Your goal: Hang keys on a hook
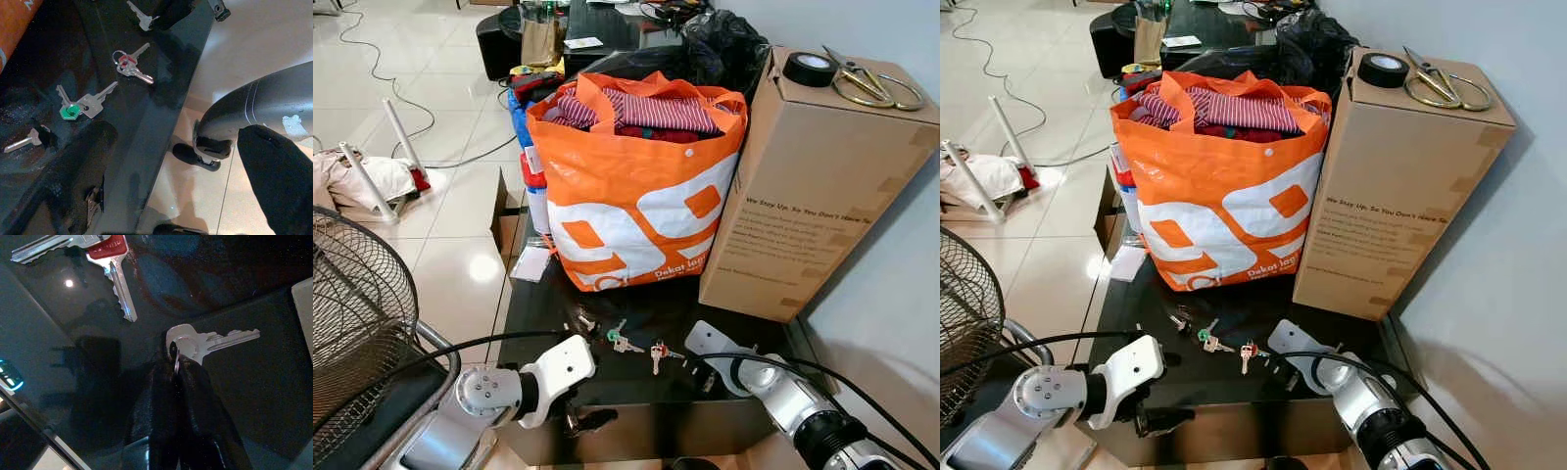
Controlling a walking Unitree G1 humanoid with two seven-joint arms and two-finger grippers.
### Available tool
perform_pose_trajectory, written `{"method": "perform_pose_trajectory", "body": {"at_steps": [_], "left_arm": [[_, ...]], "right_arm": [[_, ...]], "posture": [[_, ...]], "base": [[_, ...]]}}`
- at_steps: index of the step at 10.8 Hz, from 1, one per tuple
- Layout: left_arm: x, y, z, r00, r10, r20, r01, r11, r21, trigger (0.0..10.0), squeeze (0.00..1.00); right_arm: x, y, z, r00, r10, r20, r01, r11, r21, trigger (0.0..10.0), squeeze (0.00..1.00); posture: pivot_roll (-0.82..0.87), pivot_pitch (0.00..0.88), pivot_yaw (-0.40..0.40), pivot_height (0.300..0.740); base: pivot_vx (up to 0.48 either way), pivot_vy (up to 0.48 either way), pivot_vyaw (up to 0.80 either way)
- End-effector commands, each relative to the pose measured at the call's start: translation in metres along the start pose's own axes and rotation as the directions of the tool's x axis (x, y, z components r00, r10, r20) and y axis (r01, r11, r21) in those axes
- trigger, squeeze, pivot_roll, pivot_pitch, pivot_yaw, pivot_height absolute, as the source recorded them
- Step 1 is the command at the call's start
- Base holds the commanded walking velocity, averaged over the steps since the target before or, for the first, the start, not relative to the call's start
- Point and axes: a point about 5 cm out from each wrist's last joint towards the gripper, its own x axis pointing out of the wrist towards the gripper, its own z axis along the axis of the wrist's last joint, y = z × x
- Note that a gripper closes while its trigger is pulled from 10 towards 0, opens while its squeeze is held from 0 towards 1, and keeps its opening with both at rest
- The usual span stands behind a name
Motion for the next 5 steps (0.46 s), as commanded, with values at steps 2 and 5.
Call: {"method": "perform_pose_trajectory", "body": {"at_steps": [2,5], "left_arm": [[0.006,-0.001,0.005,1.000,-0.003,0.012,0.003,1.000,0.014,10.0,0.00],[0.004,0.014,0.020,0.986,0.123,0.111,-0.123,0.992,-0.002,10.0,0.00]], "right_arm": [[-0.002,-0.005,-0.005,1.000,-0.006,-0.009,0.006,1.000,0.011,0.0,0.00],[-0.011,-0.017,0.007,0.997,-0.026,0.071,0.026,1.000,0.004,0.0,0.00]], "posture": [[-0.21,0.000,-0.032,0.740],[-0.19,0.000,-0.039,0.740]], "base": [[0.000,0.000,0.00],[0.000,0.000,0.00]]}}
